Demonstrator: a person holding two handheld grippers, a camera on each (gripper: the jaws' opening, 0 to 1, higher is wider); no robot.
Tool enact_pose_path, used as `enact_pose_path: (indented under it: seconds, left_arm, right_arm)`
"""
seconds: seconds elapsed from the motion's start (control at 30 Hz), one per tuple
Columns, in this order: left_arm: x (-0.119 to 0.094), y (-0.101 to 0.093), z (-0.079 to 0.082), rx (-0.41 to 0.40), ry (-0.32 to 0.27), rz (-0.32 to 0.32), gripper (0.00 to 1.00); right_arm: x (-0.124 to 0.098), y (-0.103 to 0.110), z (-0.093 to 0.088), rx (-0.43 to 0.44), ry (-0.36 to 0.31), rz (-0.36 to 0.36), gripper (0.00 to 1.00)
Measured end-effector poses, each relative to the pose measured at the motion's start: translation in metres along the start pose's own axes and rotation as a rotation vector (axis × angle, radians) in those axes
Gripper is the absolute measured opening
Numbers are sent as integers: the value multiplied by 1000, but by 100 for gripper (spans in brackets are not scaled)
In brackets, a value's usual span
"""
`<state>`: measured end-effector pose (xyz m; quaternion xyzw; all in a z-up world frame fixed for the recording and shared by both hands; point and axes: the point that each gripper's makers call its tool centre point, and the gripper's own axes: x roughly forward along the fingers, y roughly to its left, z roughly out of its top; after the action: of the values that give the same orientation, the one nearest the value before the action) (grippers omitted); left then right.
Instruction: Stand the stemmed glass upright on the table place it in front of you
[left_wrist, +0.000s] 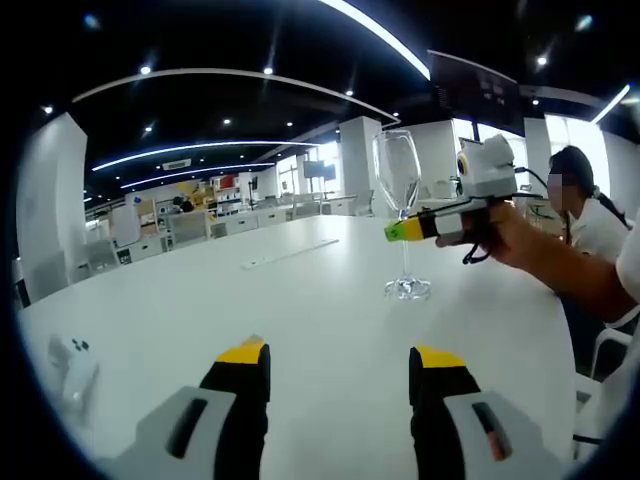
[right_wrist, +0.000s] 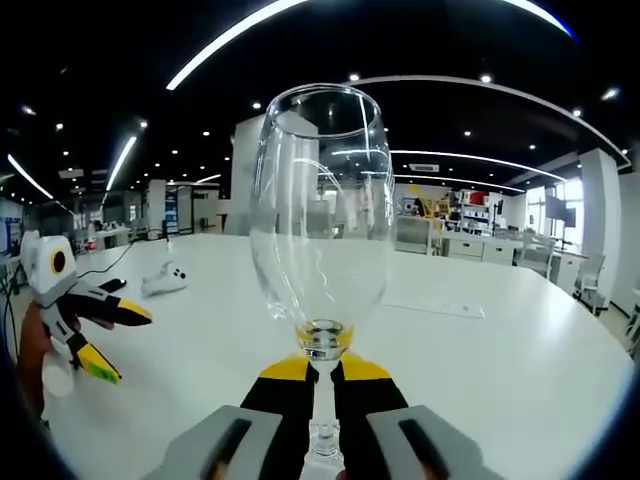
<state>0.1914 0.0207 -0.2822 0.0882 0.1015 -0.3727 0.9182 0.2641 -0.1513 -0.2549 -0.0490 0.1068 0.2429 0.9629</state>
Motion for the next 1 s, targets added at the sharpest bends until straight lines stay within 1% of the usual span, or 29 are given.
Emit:
enact_pose_path:
  seconds: [1.0]
  left_arm:
    - [-1,1,1,0,-4,4,56]
  right_arm:
    - [-2,-1,-3,9,-4,5,11]
